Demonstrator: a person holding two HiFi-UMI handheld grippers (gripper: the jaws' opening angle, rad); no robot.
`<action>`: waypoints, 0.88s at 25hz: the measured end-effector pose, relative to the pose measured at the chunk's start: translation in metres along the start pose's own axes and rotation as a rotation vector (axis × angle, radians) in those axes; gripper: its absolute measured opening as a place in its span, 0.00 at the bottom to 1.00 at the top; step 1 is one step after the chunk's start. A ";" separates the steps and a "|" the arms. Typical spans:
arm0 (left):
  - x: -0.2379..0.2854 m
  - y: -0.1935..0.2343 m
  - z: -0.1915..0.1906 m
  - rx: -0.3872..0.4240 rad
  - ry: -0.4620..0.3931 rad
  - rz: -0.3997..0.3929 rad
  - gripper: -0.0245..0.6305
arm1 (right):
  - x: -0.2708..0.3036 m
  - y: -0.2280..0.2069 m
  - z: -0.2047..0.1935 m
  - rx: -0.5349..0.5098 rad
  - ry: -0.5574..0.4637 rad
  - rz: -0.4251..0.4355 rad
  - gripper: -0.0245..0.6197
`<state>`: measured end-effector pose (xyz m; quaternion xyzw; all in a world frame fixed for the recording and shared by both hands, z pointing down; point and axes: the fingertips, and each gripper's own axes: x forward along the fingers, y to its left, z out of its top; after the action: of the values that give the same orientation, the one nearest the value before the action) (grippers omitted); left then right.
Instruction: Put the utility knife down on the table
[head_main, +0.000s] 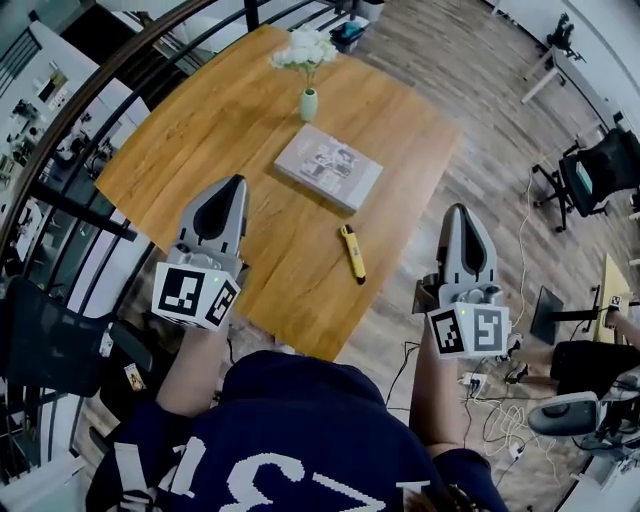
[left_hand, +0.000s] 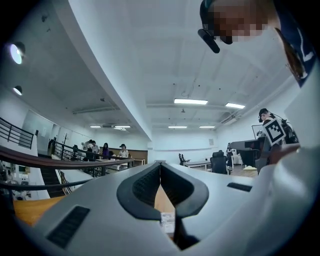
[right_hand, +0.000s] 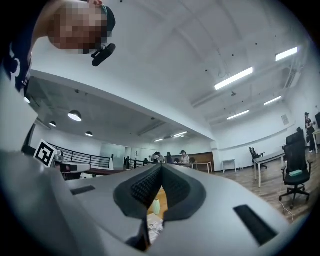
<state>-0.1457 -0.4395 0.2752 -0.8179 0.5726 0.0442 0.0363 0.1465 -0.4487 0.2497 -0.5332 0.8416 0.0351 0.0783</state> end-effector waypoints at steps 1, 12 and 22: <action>-0.002 -0.002 0.003 0.000 -0.005 0.000 0.06 | -0.002 0.002 0.003 0.000 -0.005 0.002 0.07; -0.009 -0.010 0.002 0.004 0.007 0.002 0.06 | -0.005 0.013 0.017 -0.005 -0.017 0.036 0.07; -0.007 -0.010 -0.006 -0.002 0.026 0.006 0.06 | 0.002 0.019 0.013 0.005 -0.018 0.064 0.07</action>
<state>-0.1385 -0.4303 0.2824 -0.8168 0.5752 0.0342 0.0277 0.1295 -0.4406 0.2362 -0.5053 0.8577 0.0403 0.0862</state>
